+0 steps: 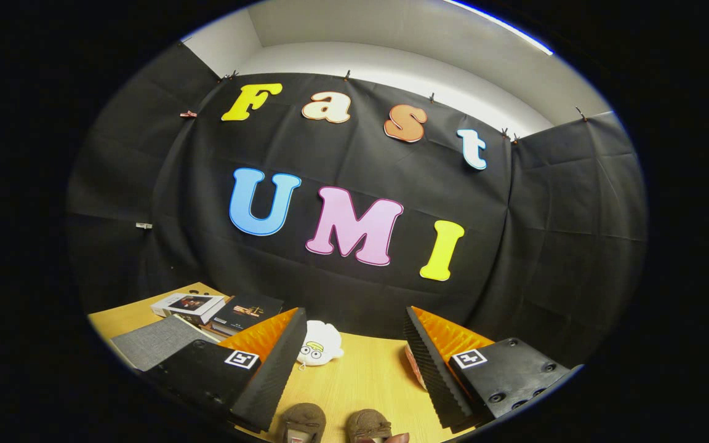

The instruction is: Open the storage box then place both shoes into the box .Put the left shoe in first, then the right shoe, with the right side of both shoes facing outward in a uniform manner.

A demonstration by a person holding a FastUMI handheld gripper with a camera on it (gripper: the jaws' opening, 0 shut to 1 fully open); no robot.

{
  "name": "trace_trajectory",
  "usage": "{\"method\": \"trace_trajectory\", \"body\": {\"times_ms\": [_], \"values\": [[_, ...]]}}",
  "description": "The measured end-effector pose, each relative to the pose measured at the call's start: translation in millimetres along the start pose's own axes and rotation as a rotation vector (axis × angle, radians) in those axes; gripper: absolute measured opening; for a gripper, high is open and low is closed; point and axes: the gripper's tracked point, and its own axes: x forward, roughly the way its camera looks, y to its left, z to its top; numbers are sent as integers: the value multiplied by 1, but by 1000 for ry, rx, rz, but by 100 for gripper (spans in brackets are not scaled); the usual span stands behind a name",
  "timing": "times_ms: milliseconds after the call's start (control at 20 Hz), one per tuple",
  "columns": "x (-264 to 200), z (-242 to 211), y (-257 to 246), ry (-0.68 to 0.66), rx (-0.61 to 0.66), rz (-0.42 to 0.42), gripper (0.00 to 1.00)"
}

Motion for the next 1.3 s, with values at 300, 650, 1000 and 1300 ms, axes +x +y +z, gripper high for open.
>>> {"method": "trace_trajectory", "body": {"times_ms": [300,650,1000,1300], "values": [[1,-28,47,109,80,192,98],[-19,-89,122,353,240,519,98],[-38,-164,150,656,551,572,99],[-51,-203,186,875,912,662,98]]}}
